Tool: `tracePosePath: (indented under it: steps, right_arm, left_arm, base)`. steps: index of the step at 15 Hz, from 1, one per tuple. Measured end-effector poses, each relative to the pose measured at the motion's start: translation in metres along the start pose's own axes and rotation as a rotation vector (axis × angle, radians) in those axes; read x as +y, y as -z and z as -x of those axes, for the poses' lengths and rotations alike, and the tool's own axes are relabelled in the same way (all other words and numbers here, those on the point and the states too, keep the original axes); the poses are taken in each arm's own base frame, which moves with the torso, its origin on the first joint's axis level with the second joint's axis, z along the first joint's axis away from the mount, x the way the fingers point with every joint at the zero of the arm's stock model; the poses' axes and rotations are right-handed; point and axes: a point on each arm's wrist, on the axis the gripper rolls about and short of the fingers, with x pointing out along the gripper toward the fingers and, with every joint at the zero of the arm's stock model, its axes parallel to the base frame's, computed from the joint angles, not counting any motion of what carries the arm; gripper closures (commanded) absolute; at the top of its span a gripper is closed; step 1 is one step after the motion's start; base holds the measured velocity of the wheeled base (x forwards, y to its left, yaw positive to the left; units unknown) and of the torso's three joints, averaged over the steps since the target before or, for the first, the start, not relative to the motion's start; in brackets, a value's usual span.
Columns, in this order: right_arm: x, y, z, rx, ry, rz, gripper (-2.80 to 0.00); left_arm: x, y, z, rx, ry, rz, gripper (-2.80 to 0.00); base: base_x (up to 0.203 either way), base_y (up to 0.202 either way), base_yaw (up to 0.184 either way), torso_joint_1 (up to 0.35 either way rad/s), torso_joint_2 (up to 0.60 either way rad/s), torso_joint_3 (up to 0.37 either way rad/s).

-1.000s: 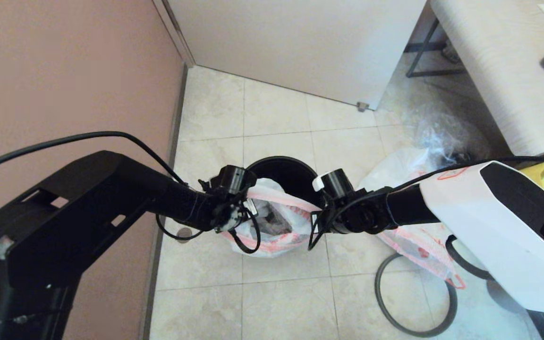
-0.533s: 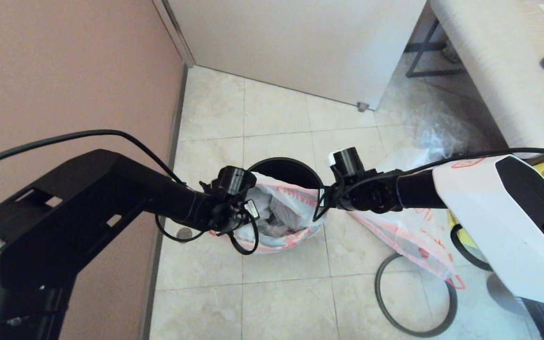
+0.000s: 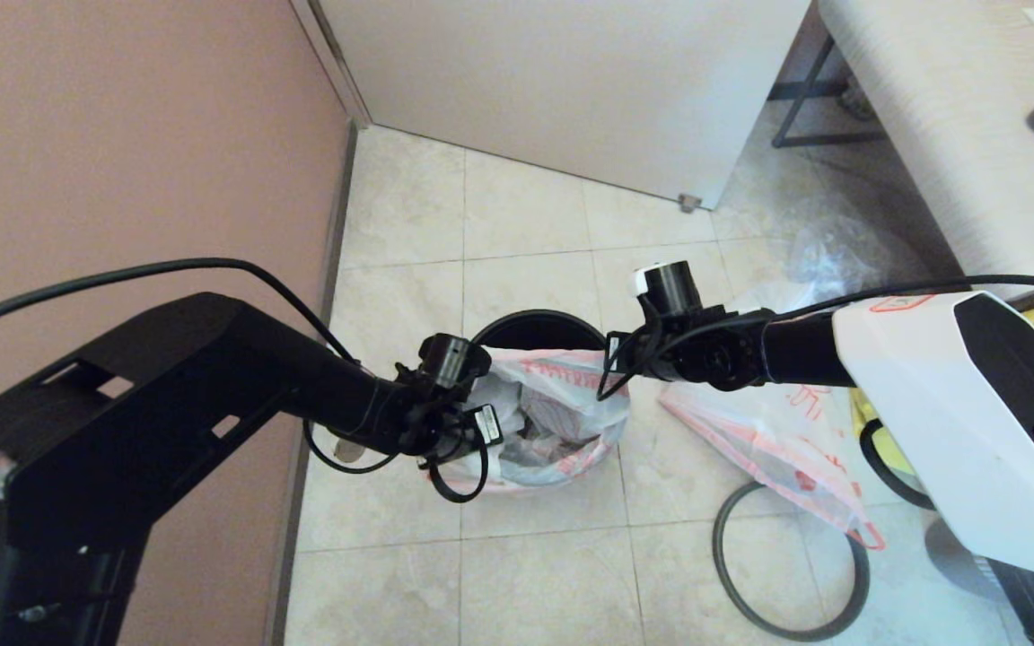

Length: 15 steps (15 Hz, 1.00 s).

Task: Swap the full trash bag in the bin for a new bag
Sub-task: Put the new garbage bag on the trash can

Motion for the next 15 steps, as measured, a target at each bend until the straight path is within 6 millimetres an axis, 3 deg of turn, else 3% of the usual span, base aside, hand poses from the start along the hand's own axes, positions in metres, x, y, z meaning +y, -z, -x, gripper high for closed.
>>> tracePosePath:
  steps: [9,12,15]
  right_arm:
    - [-0.001,-0.017,0.015,-0.007,-0.084,0.025,0.00]
    - [-0.006,-0.027,0.036,0.014,-0.067,0.021,0.00]
    - [-0.008,-0.026,0.060,0.091,-0.045,0.071,0.00]
  left_arm:
    - [0.004,0.013,-0.003,0.073,0.033,-0.067,0.00]
    - [0.003,0.013,-0.003,0.067,0.031,-0.065,0.00]
    - [0.001,0.009,0.000,0.041,0.019,-0.059,0.00]
  base:
    - [0.000,0.000,0.000,0.000,0.00,0.000]
    - [0.000,0.000,0.000,0.000,0.00,0.000]
    - [0.000,0.000,0.000,0.000,0.00,0.000]
